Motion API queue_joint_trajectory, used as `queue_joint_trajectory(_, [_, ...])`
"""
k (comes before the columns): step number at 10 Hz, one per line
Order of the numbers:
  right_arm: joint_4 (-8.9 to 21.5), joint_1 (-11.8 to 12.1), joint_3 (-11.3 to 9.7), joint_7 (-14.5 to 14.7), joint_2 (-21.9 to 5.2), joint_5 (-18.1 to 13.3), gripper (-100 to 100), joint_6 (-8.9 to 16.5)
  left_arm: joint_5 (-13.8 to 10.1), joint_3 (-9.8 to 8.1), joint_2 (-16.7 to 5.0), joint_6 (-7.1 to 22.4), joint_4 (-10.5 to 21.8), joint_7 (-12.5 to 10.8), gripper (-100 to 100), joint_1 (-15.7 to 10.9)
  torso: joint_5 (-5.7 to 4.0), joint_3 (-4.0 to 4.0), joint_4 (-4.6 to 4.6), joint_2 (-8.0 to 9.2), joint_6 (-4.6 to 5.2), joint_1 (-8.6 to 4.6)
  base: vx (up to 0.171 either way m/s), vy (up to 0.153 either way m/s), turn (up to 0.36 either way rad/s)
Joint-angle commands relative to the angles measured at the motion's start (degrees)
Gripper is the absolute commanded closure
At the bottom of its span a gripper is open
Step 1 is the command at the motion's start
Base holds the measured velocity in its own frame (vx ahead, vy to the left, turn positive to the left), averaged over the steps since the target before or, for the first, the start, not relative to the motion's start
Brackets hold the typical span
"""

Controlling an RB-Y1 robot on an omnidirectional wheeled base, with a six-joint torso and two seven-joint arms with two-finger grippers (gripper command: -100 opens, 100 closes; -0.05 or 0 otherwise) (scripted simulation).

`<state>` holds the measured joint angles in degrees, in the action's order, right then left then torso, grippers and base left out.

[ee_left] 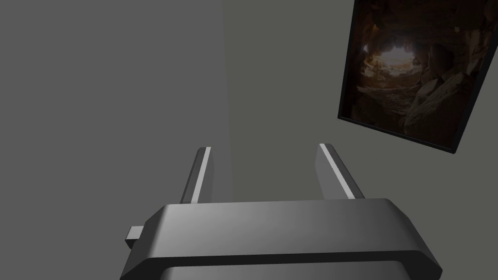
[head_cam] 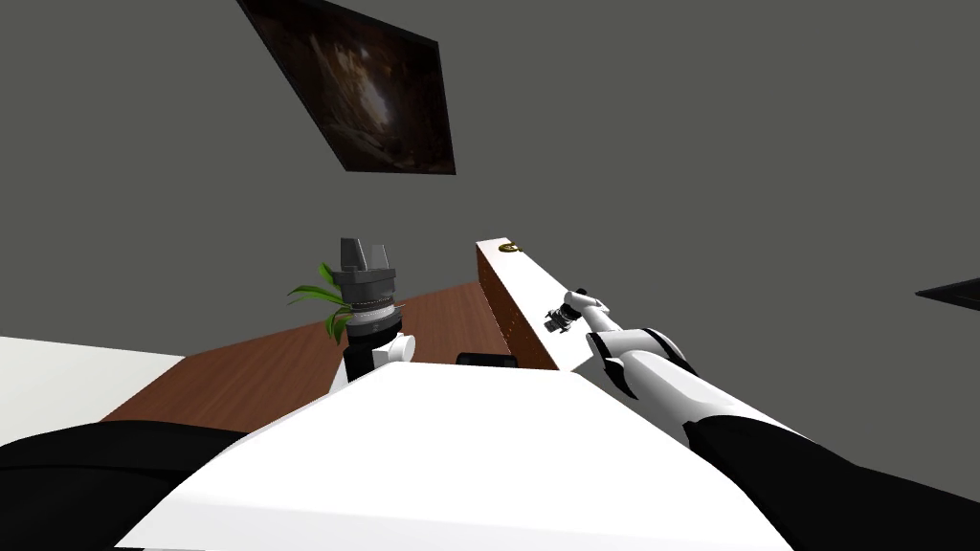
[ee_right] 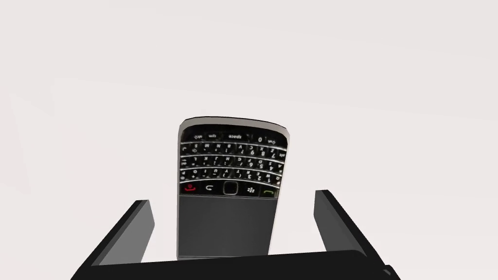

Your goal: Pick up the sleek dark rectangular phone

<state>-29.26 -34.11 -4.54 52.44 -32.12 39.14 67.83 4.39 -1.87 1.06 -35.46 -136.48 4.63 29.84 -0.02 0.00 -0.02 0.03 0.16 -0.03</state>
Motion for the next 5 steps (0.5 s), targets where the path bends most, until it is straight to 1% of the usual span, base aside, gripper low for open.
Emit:
queue_joint_trajectory(1, [1.5,0.1,0.1,0.0,1.0,-0.4,-100,-1.8,0.0,0.0,0.0,0.0,0.0,0.0,0,0.0,0.0,0.0,0.0,0.0,0.0,0.0,-0.011,-0.011,0.037])
queue_joint_trajectory(2, [1.5,-0.3,0.0,0.1,0.7,-0.2,-100,-1.1,0.0,0.0,0.0,0.0,0.0,0.0,0,0.0,0.02,0.01,0.01,0.01,0.0,0.05,-0.004,-0.003,0.01])
queue_joint_trajectory(3, [1.7,-0.4,0.0,0.2,0.7,-0.3,100,-1.4,0.0,0.0,0.0,0.0,0.0,0.0,0,0.0,0.03,0.0,0.01,0.0,0.01,0.08,0.0,0.0,0.0])
queue_joint_trajectory(5, [1.8,-0.3,0.1,0.1,0.7,-0.2,100,-1.4,0.0,0.0,0.0,0.0,0.0,0.0,0,0.0,0.02,-0.01,0.01,-0.03,-0.07,0.09,0.0,0.0,0.0])
